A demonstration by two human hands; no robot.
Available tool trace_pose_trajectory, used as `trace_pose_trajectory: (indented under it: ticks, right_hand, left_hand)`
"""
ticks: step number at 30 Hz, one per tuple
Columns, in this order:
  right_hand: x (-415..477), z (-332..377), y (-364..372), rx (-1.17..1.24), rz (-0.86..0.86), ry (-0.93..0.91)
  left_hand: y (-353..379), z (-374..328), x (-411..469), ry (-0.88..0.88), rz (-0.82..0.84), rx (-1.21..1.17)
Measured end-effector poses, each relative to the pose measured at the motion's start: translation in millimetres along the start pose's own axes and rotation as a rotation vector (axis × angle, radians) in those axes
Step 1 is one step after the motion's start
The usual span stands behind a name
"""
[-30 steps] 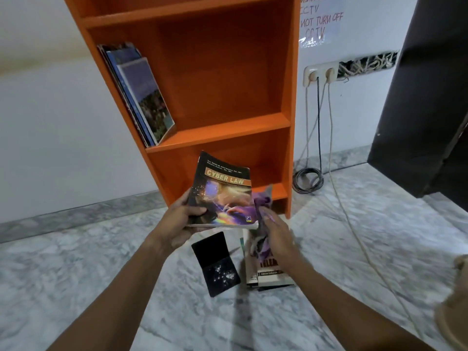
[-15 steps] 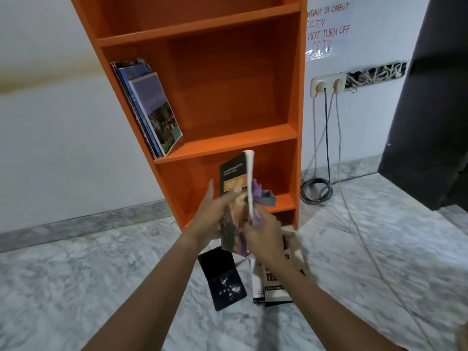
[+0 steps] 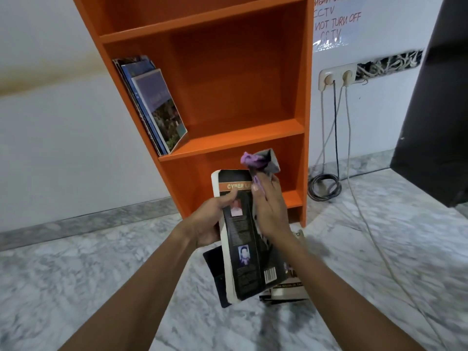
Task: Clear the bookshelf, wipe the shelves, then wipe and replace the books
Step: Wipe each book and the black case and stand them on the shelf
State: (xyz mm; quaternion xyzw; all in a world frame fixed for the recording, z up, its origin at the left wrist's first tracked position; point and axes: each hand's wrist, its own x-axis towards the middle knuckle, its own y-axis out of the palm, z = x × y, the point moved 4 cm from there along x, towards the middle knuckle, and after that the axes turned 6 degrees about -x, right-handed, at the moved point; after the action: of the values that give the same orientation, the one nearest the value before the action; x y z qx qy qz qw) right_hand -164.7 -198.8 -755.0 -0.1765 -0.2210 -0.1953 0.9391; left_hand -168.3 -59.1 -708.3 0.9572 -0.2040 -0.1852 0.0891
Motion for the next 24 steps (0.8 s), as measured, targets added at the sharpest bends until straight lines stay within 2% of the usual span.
trace_pose_trajectory:
  ticks: [6,11,14,16,18,20,21,22,24]
  right_hand:
    - [-2.4,-49.1,0.0,0.419,0.102,0.450]
    - [-34.9,-60.9,3.2,0.663,0.298,0.552]
    - [-37.5,-53.3,-5.6,0.796,0.438,0.592]
    - [-32.0,-47.2,-11.1,0.776,0.408,0.578]
    - [-22.2,-35.7,-18.4,0.679,0.298,0.532]
    - [-12.9,-24.6,-24.9,0.461,0.180,0.448]
    - [-9.6,-17.3,-26.2,0.342,0.132,0.385]
    - [-8.7,-9.5,-25.5,0.234,0.085,0.305]
    - [-10.4,0.3,-17.4,-0.037,-0.023,0.126]
  left_hand:
    - [-4.7,-17.9,1.9,0.154,-0.070,-0.172]
    - [-27.0,-44.1,9.8,0.243,-0.172,-0.257]
    - [-39.1,-56.0,14.6,0.261,-0.236,-0.198]
    - [-48.5,-59.3,20.5,0.232,-0.310,-0.077]
    - [-59.0,-60.6,26.8,0.196,-0.425,0.220]
    - [-67.0,-58.5,32.3,0.175,-0.536,0.580]
    - [-62.9,-55.4,29.6,0.164,-0.579,0.664]
    - [-52.8,-50.6,25.8,0.144,-0.567,0.646]
    - [-19.8,-42.8,17.9,0.081,-0.398,0.442]
